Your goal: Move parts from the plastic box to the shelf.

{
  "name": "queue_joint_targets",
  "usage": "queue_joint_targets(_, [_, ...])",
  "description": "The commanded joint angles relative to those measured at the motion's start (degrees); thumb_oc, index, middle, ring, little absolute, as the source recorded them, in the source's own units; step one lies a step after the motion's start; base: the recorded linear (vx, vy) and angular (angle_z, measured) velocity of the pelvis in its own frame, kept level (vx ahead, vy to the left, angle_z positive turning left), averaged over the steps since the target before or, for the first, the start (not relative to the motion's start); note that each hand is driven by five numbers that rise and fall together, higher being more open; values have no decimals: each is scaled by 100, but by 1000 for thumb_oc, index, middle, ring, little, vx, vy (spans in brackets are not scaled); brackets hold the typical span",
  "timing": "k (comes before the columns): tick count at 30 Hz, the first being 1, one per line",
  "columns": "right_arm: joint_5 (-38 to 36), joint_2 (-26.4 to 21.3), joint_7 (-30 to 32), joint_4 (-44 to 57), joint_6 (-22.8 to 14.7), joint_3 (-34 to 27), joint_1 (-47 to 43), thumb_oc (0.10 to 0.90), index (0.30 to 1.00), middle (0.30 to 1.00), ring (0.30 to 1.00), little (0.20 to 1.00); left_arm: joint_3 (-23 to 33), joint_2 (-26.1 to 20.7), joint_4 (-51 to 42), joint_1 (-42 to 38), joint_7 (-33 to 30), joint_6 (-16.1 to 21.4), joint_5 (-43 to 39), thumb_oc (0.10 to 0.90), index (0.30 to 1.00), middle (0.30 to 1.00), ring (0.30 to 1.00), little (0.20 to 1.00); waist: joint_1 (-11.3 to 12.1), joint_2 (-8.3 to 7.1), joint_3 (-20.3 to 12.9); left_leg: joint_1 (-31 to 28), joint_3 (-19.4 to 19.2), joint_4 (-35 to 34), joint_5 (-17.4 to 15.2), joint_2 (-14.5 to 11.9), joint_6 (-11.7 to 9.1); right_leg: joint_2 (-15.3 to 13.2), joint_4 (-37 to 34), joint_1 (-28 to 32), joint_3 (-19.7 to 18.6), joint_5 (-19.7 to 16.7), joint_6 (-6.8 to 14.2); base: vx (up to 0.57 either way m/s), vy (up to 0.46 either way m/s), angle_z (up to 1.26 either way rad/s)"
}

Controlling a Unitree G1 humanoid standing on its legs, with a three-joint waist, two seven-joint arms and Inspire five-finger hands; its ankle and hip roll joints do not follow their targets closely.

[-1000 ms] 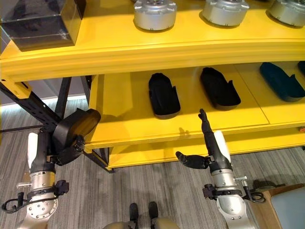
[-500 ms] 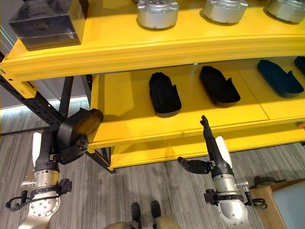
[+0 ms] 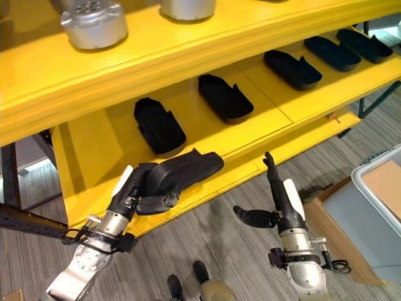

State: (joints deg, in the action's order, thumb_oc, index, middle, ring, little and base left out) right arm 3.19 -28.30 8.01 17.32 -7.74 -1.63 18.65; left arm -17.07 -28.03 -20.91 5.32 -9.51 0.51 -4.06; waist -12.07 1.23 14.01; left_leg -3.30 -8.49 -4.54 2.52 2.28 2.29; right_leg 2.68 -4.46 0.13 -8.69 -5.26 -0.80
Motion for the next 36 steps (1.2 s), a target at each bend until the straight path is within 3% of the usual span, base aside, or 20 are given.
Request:
queue_joint_targets(1, [-123,-66,186,395,-448,-434,-257,900,1000,1000,1000,1000,525,62,-284,-312,-371,788,119,400,300,300,300,300,135,-139,-538,-137,239,175,-407,-290,-217,-158,259,118,245,507,387,12,-4,11])
queue_joint_targets(9, [-107,-50,192,337,-375,-471,-310,900,1000,1000,1000,1000,1091,42,-329,165,-539,715,288,400,300,300,300,300,266,-196,-569,-163,342,187,-418,-271,-203,-180,238,195,334,526,382,11,-1,9])
queue_joint_targets(36, [-89,-7,265,361,-367,-513,-288,900,1000,1000,1000,1000,1251,63,-538,-27,-750,693,438,400,300,300,300,300,328,-299,-632,-198,385,177,-439,-250,-186,-204,210,254,359,517,391,2,3,1])
